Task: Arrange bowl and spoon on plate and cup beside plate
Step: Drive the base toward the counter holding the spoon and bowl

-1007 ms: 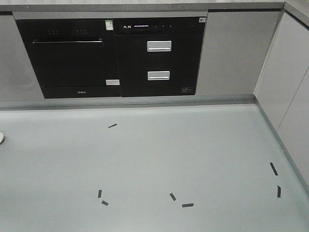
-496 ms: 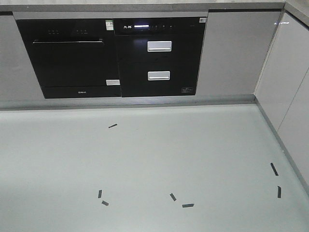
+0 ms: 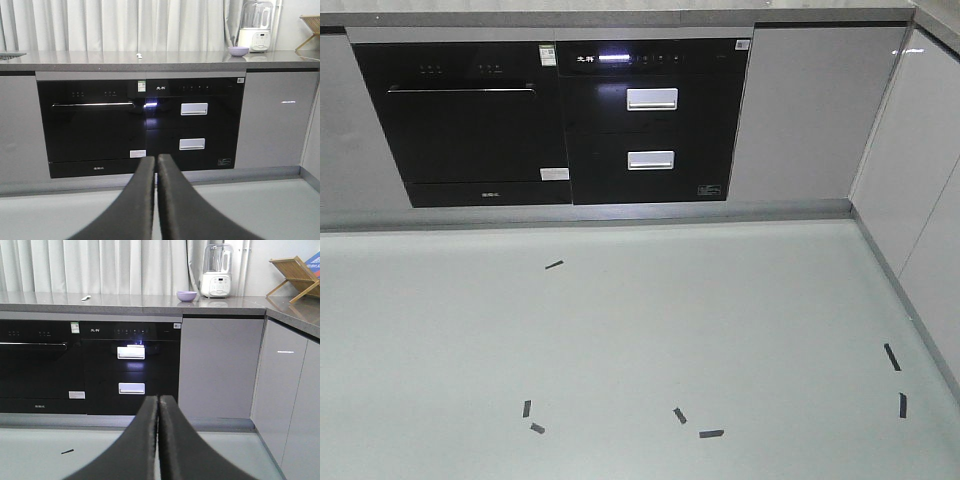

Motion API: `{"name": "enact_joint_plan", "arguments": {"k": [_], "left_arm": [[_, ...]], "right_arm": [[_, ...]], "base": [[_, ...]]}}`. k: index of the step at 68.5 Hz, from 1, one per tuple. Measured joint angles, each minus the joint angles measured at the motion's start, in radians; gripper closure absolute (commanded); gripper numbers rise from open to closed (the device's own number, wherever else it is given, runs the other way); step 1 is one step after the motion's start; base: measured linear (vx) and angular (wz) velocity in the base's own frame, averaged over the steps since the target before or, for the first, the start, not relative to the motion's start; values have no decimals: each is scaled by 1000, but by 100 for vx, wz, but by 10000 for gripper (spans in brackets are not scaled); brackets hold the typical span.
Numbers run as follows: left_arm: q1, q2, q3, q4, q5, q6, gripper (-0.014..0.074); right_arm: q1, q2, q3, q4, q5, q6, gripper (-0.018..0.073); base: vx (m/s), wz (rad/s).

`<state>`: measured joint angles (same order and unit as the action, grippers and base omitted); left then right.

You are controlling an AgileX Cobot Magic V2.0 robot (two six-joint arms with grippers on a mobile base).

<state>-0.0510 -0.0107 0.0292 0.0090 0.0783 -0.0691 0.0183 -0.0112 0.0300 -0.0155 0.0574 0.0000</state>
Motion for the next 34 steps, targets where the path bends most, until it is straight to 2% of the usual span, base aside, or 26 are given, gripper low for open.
{"name": "enact_joint_plan", "arguments": {"k": [34], "left_arm": [[0, 0, 0, 0, 0, 0, 603]], "right_arm": [[0, 0, 0, 0, 0, 0, 563]], "base": [[16, 0]]}}
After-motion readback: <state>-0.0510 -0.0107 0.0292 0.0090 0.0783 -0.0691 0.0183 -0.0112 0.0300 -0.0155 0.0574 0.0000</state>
